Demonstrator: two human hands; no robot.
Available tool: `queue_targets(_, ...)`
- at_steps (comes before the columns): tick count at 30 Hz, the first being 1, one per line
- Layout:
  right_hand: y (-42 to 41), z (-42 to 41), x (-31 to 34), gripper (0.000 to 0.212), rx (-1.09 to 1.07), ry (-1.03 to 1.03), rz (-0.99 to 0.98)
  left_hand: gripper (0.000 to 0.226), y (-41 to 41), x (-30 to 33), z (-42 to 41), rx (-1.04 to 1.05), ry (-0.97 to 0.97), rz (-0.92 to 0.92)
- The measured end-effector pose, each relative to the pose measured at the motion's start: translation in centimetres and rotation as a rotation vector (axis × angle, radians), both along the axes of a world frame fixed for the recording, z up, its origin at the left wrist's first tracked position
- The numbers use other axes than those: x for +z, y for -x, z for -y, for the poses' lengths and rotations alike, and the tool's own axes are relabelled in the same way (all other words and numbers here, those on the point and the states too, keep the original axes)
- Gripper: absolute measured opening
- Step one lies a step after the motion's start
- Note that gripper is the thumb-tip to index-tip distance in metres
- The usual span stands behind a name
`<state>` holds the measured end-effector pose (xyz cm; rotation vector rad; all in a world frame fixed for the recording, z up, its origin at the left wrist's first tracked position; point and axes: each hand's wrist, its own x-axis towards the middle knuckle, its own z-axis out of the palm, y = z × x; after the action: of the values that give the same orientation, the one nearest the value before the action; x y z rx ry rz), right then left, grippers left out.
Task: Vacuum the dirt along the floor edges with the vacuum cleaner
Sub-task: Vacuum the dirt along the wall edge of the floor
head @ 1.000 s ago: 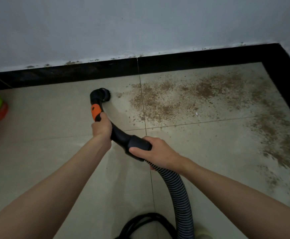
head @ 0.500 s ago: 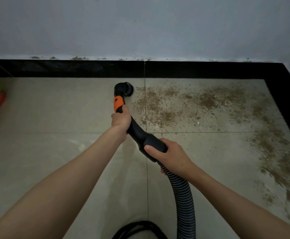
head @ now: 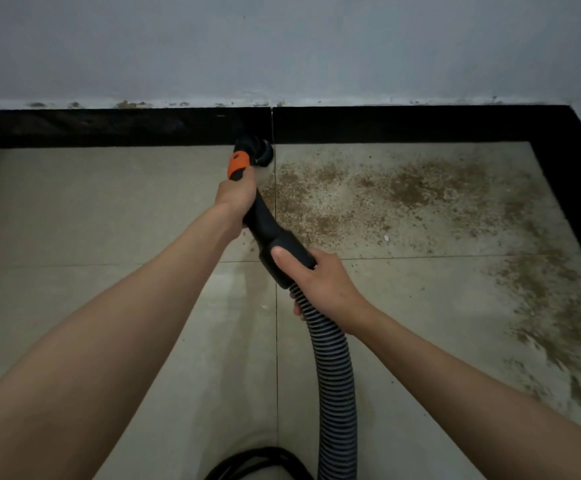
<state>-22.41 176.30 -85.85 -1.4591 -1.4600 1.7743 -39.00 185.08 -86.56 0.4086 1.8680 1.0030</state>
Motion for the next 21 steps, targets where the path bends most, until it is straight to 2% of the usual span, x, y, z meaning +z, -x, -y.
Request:
queue_targets(5,-0.1,1.7,1.0,0.037,-0.006,-0.008,0.015,0.047,0.6,0.4,1.3,-0.018,-0.026,0.093)
queue_targets(21,1.0,6.5,3.6,0.039,0.037,0.055,-0.009,0.034,2.2,2.8,5.3,-0.185,0.047,0.044)
